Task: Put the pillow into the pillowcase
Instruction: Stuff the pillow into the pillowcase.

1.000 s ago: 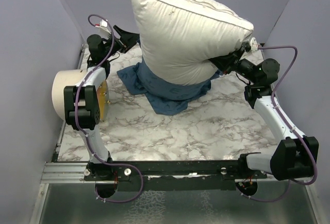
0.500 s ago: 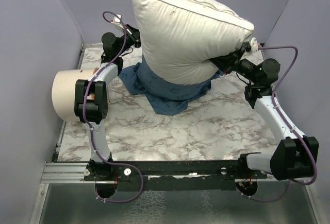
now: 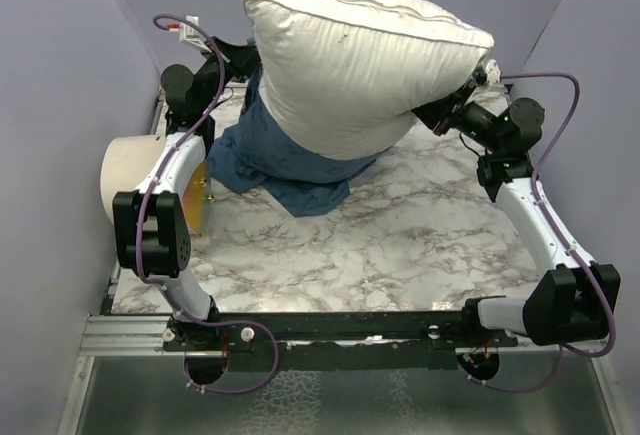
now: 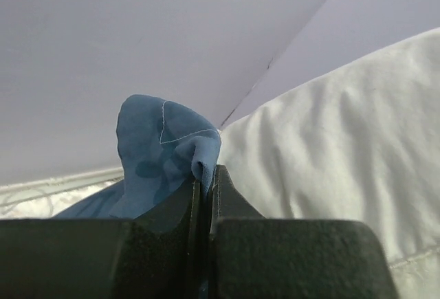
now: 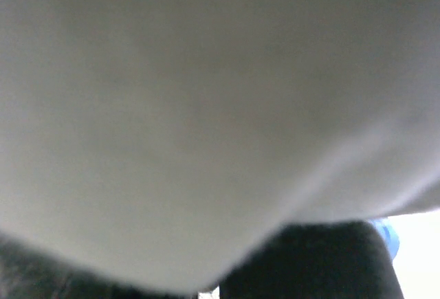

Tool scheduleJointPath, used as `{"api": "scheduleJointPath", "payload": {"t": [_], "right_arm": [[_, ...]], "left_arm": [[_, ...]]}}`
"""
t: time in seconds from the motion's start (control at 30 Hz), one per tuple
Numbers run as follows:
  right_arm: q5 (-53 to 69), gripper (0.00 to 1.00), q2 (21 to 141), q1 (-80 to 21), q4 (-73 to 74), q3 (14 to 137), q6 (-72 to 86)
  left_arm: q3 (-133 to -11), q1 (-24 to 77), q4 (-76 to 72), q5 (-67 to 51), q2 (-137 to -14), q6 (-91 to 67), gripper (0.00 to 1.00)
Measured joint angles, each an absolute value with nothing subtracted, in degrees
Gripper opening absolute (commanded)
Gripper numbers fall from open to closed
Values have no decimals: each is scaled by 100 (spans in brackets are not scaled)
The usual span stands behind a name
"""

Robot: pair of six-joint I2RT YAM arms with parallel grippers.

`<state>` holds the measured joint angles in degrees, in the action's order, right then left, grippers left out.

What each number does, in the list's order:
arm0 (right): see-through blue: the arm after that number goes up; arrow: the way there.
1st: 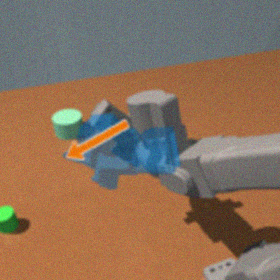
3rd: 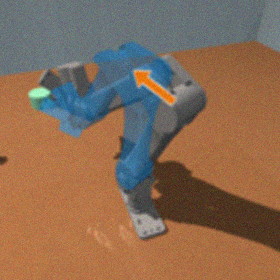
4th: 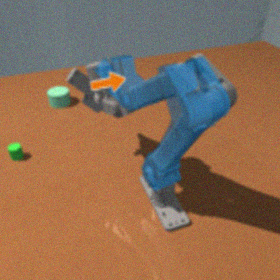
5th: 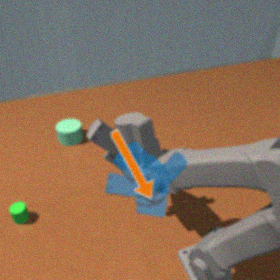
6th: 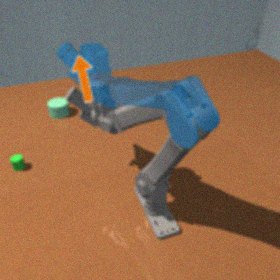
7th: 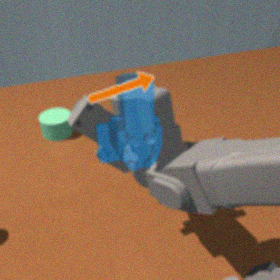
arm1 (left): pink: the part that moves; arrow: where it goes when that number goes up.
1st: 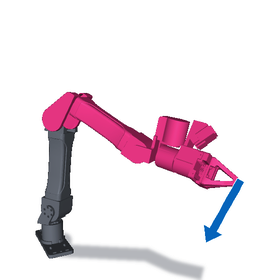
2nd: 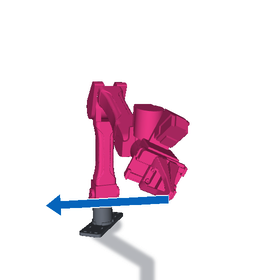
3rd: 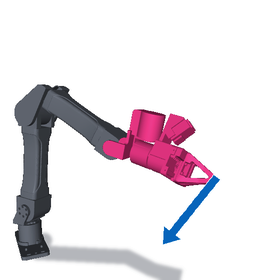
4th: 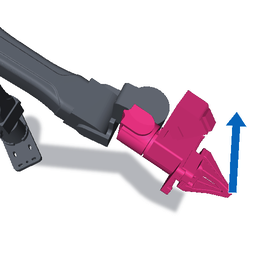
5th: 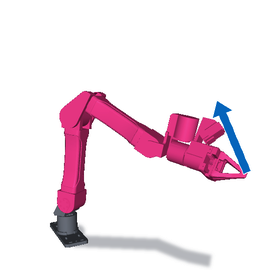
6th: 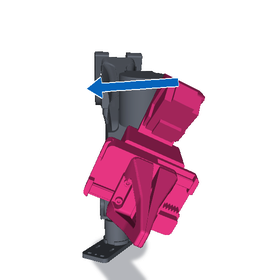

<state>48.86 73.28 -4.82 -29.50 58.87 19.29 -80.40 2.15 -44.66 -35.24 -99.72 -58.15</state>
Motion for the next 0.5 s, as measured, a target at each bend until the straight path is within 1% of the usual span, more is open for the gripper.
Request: {"api": "scheduleJointPath", "payload": {"t": [0.13,0.23,0.47,0.5], "right_arm": [[4786,1,7380,-421,-2600,6180,2060],[4742,1,7406,-388,-2187,6628,2126],[4552,1,7404,-375,-1415,7846,2263],[4523,1,7402,-377,-1269,8029,2265]], "left_arm": [[-7664,183,-4790,-3494,-9574,-5588,0],[-7474,183,-4960,-3496,-9421,-5592,0],[-7046,202,-5481,-3610,-9179,-6213,0],[-7046,211,-5518,-3647,-9155,-6287,2]]}}
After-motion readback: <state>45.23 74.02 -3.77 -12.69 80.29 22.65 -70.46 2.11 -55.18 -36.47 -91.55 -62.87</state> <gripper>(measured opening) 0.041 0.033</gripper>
